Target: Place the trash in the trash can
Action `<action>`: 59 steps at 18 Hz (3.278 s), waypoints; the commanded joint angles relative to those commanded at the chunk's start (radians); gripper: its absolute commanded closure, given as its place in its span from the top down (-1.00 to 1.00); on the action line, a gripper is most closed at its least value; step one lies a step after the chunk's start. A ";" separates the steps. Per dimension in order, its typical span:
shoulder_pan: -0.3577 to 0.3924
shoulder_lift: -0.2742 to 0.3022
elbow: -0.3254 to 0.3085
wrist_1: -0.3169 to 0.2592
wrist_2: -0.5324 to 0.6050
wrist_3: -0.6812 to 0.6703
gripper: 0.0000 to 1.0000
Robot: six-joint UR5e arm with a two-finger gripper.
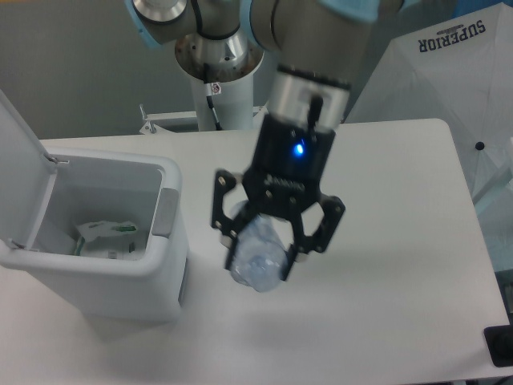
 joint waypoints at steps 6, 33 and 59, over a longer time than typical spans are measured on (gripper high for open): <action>-0.008 0.029 0.000 0.002 -0.155 -0.002 0.10; -0.132 0.052 -0.207 0.075 -0.169 0.103 0.12; 0.202 0.078 -0.307 0.067 -0.158 0.163 1.00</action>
